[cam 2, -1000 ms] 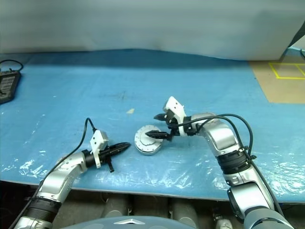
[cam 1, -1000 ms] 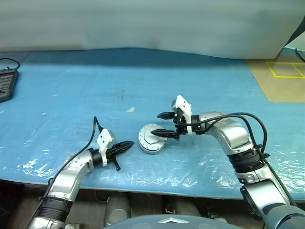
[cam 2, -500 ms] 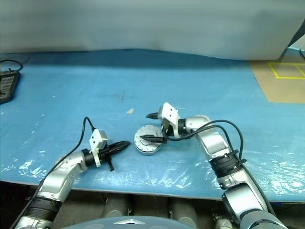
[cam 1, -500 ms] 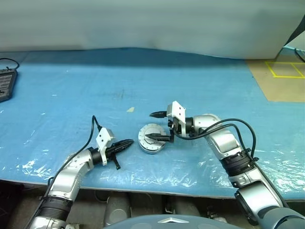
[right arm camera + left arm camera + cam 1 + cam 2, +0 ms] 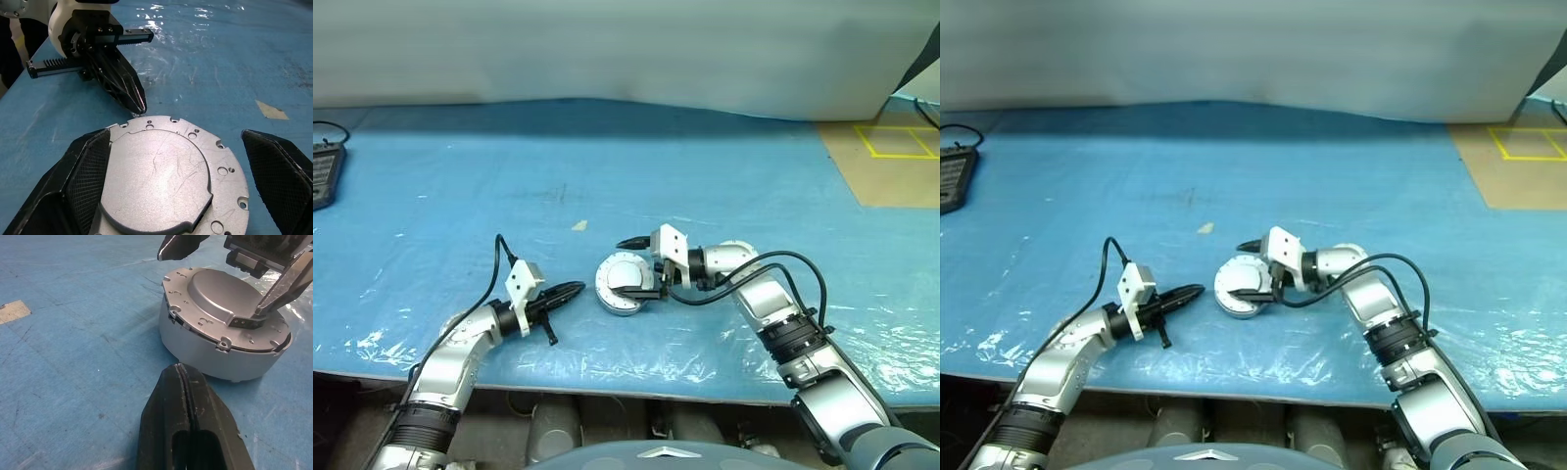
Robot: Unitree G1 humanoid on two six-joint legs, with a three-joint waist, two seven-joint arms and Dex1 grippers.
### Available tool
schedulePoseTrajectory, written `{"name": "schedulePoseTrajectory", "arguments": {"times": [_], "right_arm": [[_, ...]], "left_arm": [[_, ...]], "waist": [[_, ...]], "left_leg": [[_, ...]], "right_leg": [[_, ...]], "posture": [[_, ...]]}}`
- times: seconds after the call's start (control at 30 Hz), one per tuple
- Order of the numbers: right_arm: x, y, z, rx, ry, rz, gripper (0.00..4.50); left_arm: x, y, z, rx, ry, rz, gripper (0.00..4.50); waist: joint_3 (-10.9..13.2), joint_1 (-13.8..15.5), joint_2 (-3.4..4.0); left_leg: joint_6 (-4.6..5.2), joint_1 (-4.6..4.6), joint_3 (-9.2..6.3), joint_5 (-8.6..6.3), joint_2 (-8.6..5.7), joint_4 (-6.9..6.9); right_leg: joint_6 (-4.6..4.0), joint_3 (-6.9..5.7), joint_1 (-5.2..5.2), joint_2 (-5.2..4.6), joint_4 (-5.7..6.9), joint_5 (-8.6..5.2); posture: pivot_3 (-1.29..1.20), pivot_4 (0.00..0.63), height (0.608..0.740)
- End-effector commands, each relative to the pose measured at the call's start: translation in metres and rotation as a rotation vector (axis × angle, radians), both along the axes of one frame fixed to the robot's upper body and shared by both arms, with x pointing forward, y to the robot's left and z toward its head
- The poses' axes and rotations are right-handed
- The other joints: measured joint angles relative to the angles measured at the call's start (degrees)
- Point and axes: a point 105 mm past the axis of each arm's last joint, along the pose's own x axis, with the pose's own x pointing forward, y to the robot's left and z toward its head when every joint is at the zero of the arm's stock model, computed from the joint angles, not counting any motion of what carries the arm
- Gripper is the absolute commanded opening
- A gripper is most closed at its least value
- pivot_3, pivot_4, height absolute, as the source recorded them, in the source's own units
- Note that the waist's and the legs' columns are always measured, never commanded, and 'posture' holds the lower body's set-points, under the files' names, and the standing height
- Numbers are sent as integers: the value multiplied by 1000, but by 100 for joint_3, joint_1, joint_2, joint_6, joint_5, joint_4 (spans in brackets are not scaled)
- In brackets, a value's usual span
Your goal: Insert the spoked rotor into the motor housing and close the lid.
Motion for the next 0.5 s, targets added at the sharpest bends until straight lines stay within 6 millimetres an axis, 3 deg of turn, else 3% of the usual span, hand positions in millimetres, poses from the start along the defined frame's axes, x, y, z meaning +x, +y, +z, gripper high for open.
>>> {"name": "schedulePoseTrajectory", "arguments": {"times": [0.03, 0.3, 0.4, 0.47, 0.5], "right_arm": [[-9, -1, 5, 33, 23, 39, 4467], [-9, -5, -12, -10, 93, 19, 4467], [-9, -5, -14, -20, 99, 14, 3857], [-8, -5, -13, -23, 96, 13, 3164], [-8, -3, -11, -23, 93, 12, 3069]], "left_arm": [[0, 2, 8, 1, -32, -2, 0], [0, 1, 6, 5, -29, -1, 0], [0, 1, 6, 11, -31, 4, 0], [0, 1, 5, 13, -31, 7, 0], [0, 1, 5, 14, -31, 8, 0]], "waist": [[0, 2, 0], [0, -5, -1], [-1, -3, -1], [-1, -1, -1], [-1, -3, -1]], "left_leg": [[1, 0, 0, 0, 0, 0], [3, 2, -1, -1, 4, 3], [3, 2, -1, -1, 3, 4], [3, 2, -1, -1, 4, 4], [3, 2, -1, -1, 4, 4]], "right_leg": [[0, 0, 0, 0, 0, 0], [-2, -2, 1, 2, 3, 1], [-2, -2, 2, 1, 3, 1], [-2, -2, 2, 2, 2, 1], [-2, -2, 2, 2, 2, 1]], "posture": [[0, 150, 740], [0, 150, 740], [0, 150, 740], [0, 150, 740], [0, 150, 740]]}}
